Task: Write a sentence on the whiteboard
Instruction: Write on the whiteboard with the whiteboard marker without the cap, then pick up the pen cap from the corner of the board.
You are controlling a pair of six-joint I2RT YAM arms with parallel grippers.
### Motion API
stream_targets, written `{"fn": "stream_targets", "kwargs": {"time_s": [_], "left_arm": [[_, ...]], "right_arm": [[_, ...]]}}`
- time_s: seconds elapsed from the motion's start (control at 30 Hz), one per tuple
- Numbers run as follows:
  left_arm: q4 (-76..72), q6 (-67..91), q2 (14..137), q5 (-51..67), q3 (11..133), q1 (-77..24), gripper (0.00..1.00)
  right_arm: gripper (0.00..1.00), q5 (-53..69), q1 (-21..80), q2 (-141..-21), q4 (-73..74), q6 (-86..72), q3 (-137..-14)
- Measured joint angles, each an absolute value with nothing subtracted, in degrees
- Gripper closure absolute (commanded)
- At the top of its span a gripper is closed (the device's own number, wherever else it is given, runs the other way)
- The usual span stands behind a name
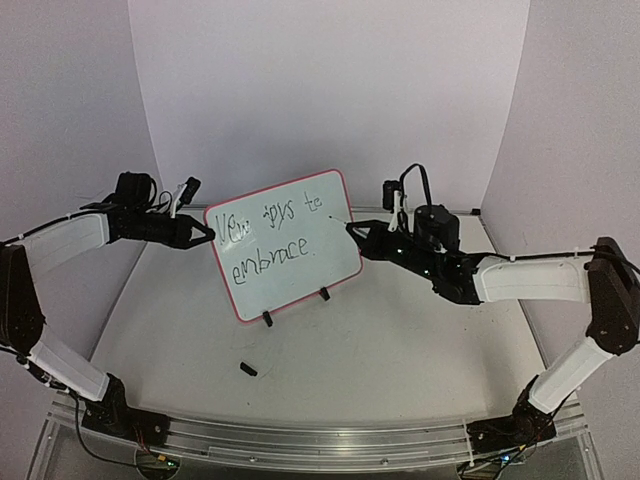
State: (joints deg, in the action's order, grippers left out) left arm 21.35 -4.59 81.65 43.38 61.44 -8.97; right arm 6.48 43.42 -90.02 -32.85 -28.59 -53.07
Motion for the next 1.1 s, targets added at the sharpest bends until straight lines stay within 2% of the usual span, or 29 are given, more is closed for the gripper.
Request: {"fn": "stream_targets", "kwargs": {"time_s": [0.27, 0.37, 0.43, 0.57, 0.77, 0.83, 1.1], "left_arm": [[23.80, -4.68, 78.78, 41.84, 60.20, -8.87, 1.00], [24.56, -4.59, 77.48, 41.21, 59.56, -8.59, 0.95], [24.86, -4.51, 76.99, 40.78, 59.40, -8.56, 0.89], [25.82, -4.67, 76.40, 37.67, 59.01, -8.40, 0.61], [27.73, -3.87, 74.17, 32.66, 57.32, -8.12, 0.36], [27.85, -3.69, 72.65, 31.61, 56.87, -8.12, 0.23], [30.50, -1.34, 62.18, 27.26, 53.57, -8.18, 0.19]], "right_arm": [[1.00, 5.29, 43.42, -86.25, -28.70, -28.18, -50.55], [1.00, 5.08, 43.42, -84.51, -26.75, -27.59, -50.30], [1.00, 4.93, 43.42, -83.04, -25.40, -27.12, -50.30], [1.00, 4.89, 43.42, -79.86, -22.85, -25.93, -50.30], [1.00, 4.75, 43.42, -76.26, -19.28, -24.29, -50.30], [1.00, 4.71, 43.42, -75.34, -18.43, -23.85, -50.22], [1.00, 4.90, 43.42, -72.58, -15.61, -22.43, -49.04]]}}
